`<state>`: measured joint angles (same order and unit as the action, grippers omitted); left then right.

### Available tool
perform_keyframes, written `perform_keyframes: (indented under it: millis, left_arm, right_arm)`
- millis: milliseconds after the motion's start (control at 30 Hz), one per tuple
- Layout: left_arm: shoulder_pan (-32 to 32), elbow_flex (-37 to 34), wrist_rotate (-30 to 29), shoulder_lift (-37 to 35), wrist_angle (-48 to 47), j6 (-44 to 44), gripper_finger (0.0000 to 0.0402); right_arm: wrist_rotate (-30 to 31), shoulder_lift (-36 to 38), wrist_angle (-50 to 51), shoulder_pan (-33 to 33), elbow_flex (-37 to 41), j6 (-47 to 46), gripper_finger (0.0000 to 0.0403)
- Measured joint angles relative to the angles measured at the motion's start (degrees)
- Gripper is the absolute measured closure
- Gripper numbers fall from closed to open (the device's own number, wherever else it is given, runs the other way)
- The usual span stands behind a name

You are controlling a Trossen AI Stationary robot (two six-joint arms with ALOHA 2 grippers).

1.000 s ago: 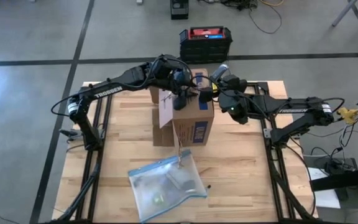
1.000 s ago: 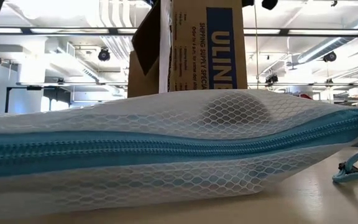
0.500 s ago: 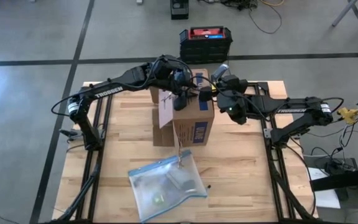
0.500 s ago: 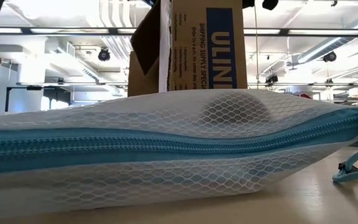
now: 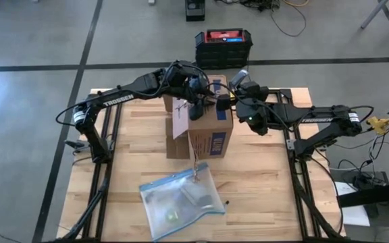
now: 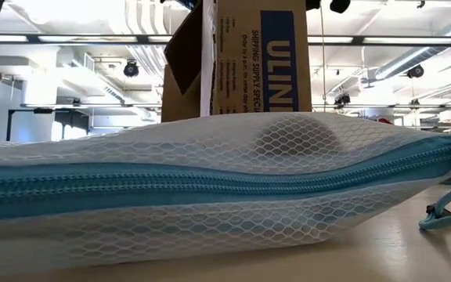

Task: Unpack boxes
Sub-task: Break down the box until it is fully flat

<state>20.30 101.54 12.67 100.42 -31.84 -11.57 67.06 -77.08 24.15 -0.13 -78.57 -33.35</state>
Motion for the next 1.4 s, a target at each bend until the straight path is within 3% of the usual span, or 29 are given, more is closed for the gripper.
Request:
perform_keyframes:
  millis: [1100,1200,1400]
  left_arm:
    - [1.9,-1.53,-3.95,0.04,1.43,2.29,0.0245]
    - [1.9,-1.49,-3.67,0.04,1.43,2.58,0.0245]
    - [1.87,-1.49,-3.32,0.04,1.48,3.38,0.0245]
  right_arm:
    - [3.22,0.13,2.72,5.74,-0.71,1.87,0.0346]
    - [6.25,0.15,2.53,5.32,-0.73,1.87,0.0346]
    - [3.5,-1.21,1.64,1.99,-0.78,1.61,0.0346]
